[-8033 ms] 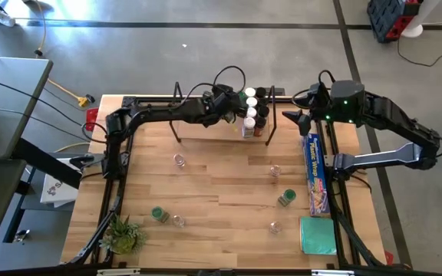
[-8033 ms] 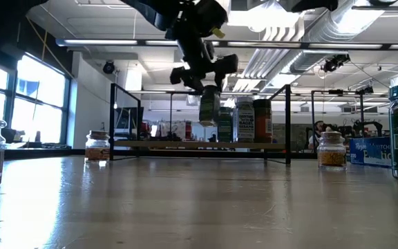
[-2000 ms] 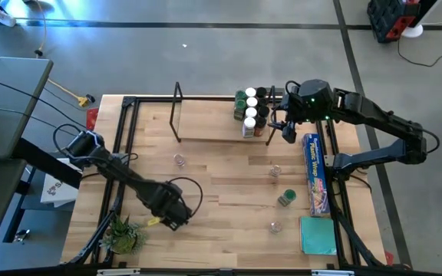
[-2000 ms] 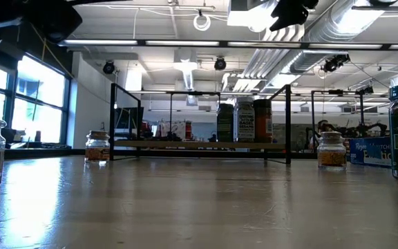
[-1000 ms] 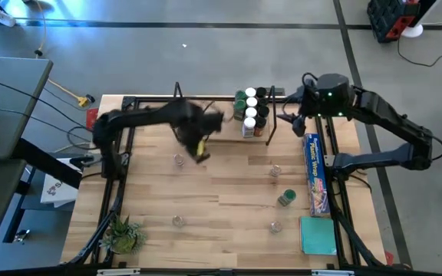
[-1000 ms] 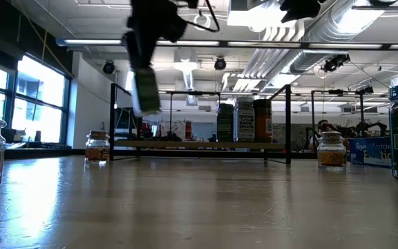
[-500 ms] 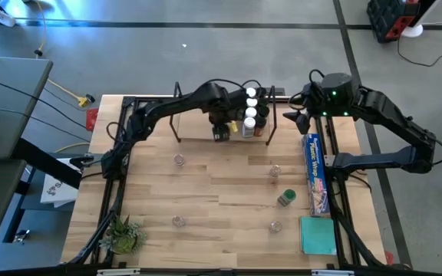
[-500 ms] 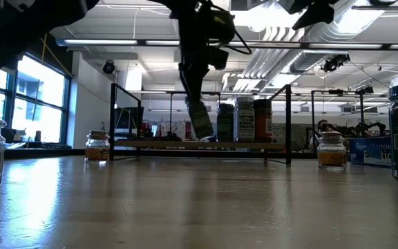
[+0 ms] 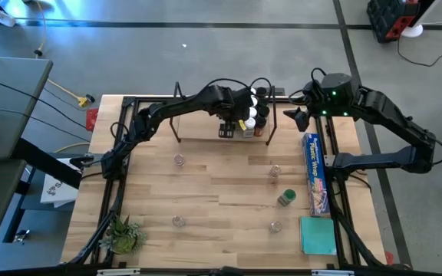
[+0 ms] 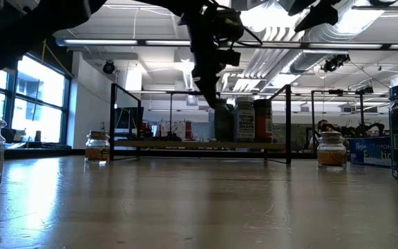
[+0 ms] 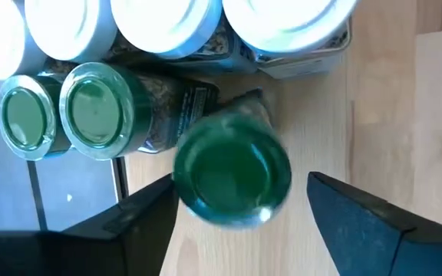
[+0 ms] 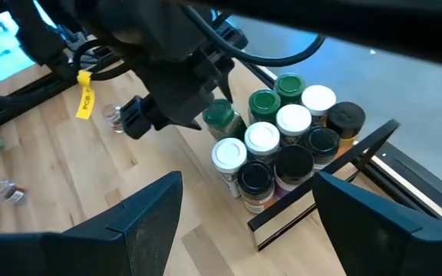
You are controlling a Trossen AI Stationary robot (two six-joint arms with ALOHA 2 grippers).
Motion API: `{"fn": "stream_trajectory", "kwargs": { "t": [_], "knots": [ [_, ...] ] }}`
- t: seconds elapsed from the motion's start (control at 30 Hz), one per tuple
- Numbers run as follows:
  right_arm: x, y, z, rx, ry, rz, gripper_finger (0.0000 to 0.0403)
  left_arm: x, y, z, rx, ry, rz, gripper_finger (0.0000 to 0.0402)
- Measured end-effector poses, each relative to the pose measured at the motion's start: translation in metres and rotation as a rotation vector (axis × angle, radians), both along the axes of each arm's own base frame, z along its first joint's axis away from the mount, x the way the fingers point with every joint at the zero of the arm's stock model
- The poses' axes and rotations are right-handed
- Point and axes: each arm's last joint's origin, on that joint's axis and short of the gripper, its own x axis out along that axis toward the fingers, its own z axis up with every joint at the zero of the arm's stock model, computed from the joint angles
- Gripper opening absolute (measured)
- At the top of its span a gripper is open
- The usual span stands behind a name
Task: Shelf spices
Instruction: Put the green seasoning bottle on the shelf aligned with the other green seasoning bottles
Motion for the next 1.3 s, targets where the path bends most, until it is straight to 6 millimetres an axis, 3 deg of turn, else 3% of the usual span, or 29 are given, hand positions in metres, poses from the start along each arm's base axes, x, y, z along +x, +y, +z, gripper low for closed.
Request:
{"fn": "stream_trajectory", "kwargs": {
  "t": [0.27, 0.43, 0.53, 0.67, 0.77, 0.93, 1.13, 1.3],
  "knots": [
    [0.000, -0.001, 0.000, -0.021, 0.011, -0.029, 0.0286, 0.000, 0.002, 0.001, 0.065, 0.010, 0.017, 0.0289],
    [0.000, -0.001, 0.000, -0.024, 0.013, -0.027, 0.0286, -0.009, 0.001, 0.016, 0.098, 0.000, 0.071, 0.0290],
    [0.000, -0.001, 0.000, -0.025, 0.013, -0.026, 0.0286, -0.022, -0.003, 0.034, 0.024, -0.040, 0.162, 0.0290],
    [0.000, -0.001, 0.000, -0.026, 0.014, -0.026, 0.0286, -0.033, 0.002, 0.050, -0.211, -0.209, 0.388, 0.0285],
    [0.000, -0.001, 0.000, -0.027, 0.015, -0.025, 0.0286, -0.033, 0.011, 0.048, -0.317, -0.294, 0.589, 0.0281],
    [0.000, -0.001, 0.000, -0.030, 0.016, -0.023, 0.0286, -0.027, 0.013, 0.050, -0.392, -0.415, 0.754, 0.0278],
    [0.000, -0.001, 0.000, -0.046, 0.026, -0.008, 0.0286, -0.019, 0.010, 0.039, -0.396, -0.403, 0.807, 0.0272],
    [0.000, -0.001, 0.000, -0.064, 0.036, 0.007, 0.0286, -0.014, 0.016, 0.026, -0.346, -0.389, 0.807, 0.0235]
  ]
}}
